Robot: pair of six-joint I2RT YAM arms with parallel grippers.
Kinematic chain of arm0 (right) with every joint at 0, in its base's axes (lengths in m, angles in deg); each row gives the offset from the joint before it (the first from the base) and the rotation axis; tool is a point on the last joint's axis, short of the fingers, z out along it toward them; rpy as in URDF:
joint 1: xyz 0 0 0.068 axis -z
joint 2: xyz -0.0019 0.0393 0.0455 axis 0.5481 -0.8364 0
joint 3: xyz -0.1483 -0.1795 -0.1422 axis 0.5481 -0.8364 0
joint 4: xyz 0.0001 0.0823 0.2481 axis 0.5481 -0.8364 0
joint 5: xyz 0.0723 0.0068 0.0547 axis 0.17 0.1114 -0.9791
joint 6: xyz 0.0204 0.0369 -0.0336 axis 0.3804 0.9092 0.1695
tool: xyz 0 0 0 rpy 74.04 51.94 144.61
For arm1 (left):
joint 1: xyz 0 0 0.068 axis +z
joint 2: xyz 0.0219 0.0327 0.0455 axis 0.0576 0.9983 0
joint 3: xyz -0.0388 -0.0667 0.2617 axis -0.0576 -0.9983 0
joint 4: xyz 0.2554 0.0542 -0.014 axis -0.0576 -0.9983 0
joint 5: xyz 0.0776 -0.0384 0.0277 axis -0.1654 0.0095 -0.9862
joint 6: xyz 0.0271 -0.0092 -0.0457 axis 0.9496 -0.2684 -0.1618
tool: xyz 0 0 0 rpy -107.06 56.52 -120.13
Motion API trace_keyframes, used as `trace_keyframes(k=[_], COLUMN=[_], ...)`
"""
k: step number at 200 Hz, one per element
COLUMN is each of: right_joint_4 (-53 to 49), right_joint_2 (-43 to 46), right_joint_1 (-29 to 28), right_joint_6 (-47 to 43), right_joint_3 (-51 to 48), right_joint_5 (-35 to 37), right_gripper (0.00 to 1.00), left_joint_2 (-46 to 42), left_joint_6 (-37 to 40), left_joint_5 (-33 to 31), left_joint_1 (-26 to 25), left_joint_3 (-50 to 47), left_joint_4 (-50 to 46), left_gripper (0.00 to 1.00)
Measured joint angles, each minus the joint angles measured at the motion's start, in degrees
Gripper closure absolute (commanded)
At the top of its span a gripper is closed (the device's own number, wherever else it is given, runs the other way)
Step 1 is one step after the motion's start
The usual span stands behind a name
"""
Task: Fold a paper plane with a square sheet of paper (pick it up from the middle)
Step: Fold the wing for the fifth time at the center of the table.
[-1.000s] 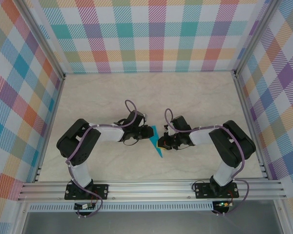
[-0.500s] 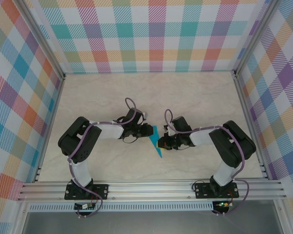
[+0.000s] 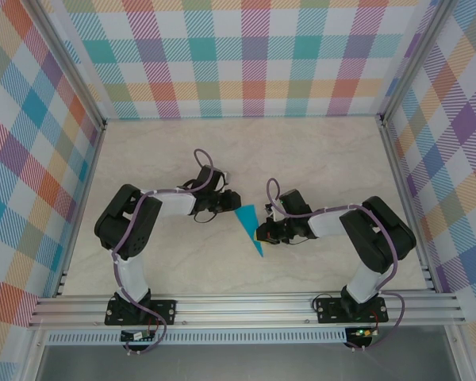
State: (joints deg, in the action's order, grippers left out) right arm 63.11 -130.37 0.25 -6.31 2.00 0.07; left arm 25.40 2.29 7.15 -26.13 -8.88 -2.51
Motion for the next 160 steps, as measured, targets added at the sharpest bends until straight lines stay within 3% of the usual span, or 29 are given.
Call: trace_keyframes(k=[57,113,160], right_joint_4=[0.5,-0.7,-1.2], right_joint_2=[0.0,0.1,0.5], right_joint_1=[0.1,0.0,0.0], right_joint_6=[0.1,1.6,3.1], right_joint_3=[0.0,0.6,0.4], right_joint_5=[-0.3,0.3,0.6], right_gripper=[0.94,0.94,0.94], left_joint_2=[-0.9,-14.0,-17.0], left_joint_6=[0.9,-0.3,-3.5], left_joint_5=[-0.1,0.2,0.6], left_joint_1=[0.5,1.1,0.0], left_joint_3=[0.5,-0.3,-3.3], left_joint_4=[-2.4,-6.1,-5.3], left_gripper=[0.69,0.67,0.66])
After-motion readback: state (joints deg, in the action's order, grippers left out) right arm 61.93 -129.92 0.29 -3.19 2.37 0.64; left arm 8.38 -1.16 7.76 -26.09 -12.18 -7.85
